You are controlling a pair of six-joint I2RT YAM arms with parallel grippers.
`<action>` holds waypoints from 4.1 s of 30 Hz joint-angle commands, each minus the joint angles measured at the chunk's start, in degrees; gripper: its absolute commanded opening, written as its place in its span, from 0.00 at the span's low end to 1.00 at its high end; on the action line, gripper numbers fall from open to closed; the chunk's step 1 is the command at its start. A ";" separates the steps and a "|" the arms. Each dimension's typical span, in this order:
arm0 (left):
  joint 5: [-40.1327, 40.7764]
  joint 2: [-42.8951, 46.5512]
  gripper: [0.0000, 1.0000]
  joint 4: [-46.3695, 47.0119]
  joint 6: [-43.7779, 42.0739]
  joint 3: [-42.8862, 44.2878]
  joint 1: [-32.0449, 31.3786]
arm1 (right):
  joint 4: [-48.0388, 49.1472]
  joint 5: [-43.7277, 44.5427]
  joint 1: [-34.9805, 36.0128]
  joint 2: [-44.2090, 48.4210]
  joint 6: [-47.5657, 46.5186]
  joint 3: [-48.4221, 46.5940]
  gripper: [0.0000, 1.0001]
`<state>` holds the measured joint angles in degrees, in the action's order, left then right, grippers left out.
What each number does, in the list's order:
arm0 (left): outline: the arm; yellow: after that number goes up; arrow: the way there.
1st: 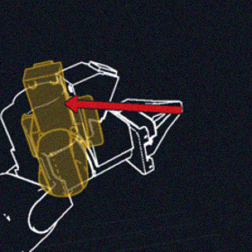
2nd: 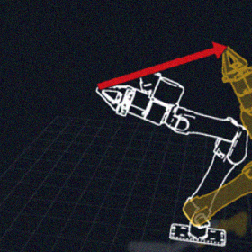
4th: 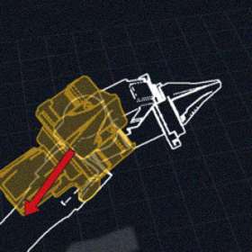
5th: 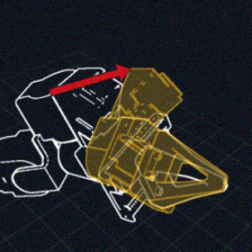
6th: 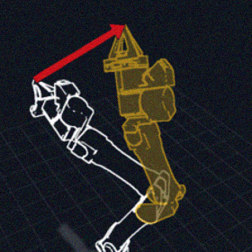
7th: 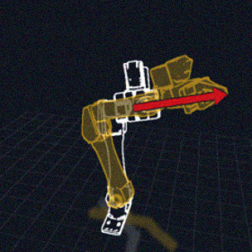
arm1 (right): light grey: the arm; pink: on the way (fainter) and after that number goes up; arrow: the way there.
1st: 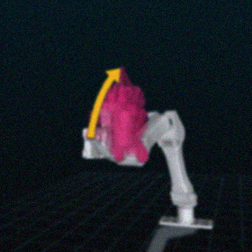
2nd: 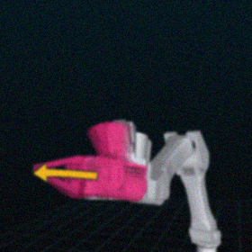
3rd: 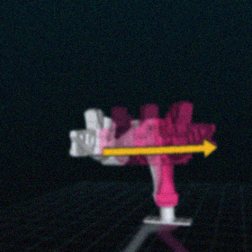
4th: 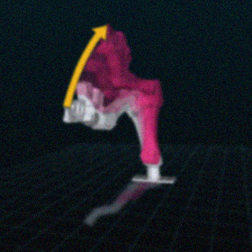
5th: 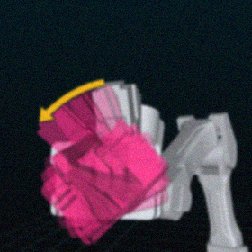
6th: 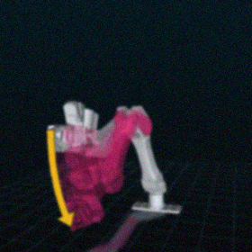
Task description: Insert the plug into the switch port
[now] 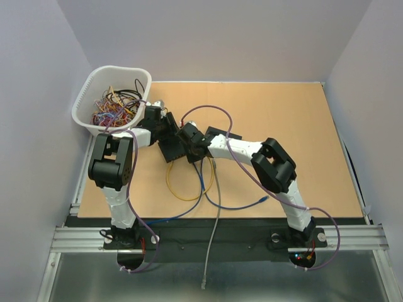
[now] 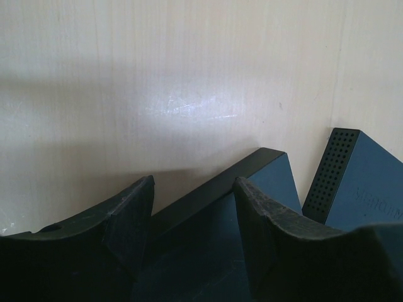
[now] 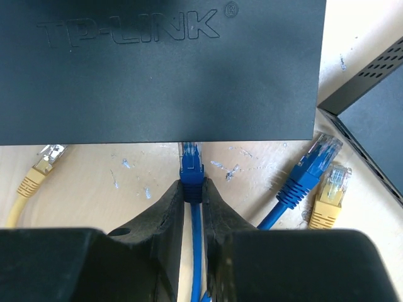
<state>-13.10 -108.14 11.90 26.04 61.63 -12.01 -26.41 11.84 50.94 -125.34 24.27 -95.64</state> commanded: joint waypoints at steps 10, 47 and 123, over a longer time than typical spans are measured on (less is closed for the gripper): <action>-2.10 2.58 0.64 -0.74 -2.40 -2.91 -2.23 | -2.24 0.46 -0.75 -3.33 -1.59 -8.42 0.00; -18.62 1.96 0.57 13.84 -6.79 -13.19 -7.32 | 14.54 1.27 -2.24 10.10 -25.31 11.25 0.01; -14.59 1.44 0.65 12.71 -7.33 -19.35 -26.93 | 54.72 -8.50 -3.13 30.84 -15.32 39.29 0.00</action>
<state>-11.86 -103.39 38.24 13.98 43.79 -30.98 -0.16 7.07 45.78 -100.53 1.72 -55.09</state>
